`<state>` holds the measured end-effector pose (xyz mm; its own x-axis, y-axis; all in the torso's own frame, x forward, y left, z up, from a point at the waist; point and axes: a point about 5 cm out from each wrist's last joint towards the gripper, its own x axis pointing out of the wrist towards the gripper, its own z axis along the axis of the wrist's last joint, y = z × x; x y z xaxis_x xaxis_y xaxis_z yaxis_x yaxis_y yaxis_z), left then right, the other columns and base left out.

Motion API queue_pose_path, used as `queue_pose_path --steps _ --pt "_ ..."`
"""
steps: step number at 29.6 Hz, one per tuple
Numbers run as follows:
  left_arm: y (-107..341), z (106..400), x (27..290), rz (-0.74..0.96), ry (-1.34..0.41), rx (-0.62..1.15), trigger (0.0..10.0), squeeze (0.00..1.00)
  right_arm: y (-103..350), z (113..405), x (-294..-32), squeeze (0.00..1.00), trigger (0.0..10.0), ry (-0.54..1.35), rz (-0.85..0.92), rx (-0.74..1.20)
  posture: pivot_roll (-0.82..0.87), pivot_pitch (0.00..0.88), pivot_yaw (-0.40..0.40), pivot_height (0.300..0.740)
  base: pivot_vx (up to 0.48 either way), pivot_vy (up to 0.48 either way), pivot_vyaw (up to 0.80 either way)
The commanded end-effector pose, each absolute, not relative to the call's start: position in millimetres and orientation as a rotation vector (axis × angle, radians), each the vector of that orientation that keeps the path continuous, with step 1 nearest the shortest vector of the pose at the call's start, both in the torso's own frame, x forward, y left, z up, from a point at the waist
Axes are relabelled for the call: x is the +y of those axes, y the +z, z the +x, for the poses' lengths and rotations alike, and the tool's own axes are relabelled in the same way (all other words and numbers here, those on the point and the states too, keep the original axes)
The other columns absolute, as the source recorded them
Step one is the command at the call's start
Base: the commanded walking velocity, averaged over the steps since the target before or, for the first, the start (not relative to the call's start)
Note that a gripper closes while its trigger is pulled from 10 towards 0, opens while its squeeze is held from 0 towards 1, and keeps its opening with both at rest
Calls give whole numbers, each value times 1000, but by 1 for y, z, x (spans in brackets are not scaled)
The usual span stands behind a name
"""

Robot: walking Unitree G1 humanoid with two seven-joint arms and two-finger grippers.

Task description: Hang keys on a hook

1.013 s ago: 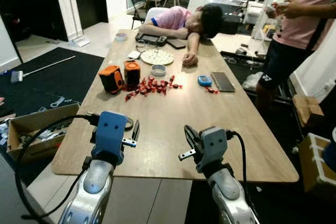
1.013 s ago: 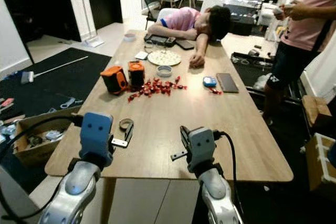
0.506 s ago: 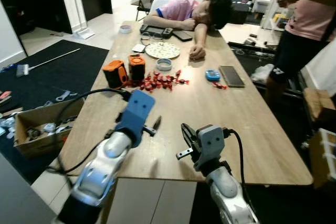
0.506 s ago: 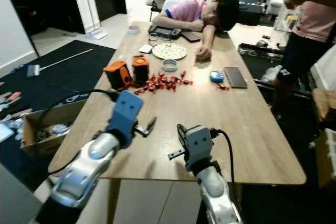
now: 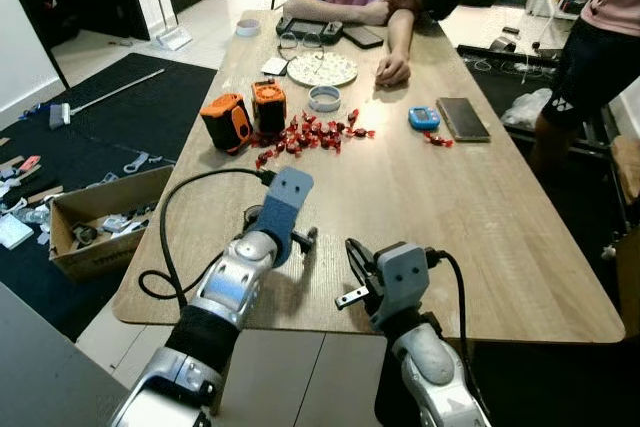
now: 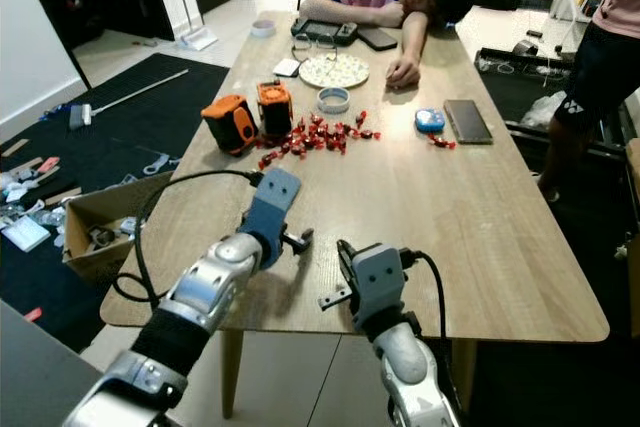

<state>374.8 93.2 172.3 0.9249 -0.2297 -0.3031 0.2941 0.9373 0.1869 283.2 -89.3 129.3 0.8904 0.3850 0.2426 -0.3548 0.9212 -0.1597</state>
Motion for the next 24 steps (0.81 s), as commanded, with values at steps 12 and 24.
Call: queue_pose_path --steps 12,24 --pt "161 365 154 324 -250 364 8118 0 126 279 -91 0 10000 384 -110 -249 146 218 37 740 0 0 0" --pt "165 344 147 246 -281 330 8196 0 127 282 -89 0 10000 403 -116 -246 161 204 17 740 0 0 0"
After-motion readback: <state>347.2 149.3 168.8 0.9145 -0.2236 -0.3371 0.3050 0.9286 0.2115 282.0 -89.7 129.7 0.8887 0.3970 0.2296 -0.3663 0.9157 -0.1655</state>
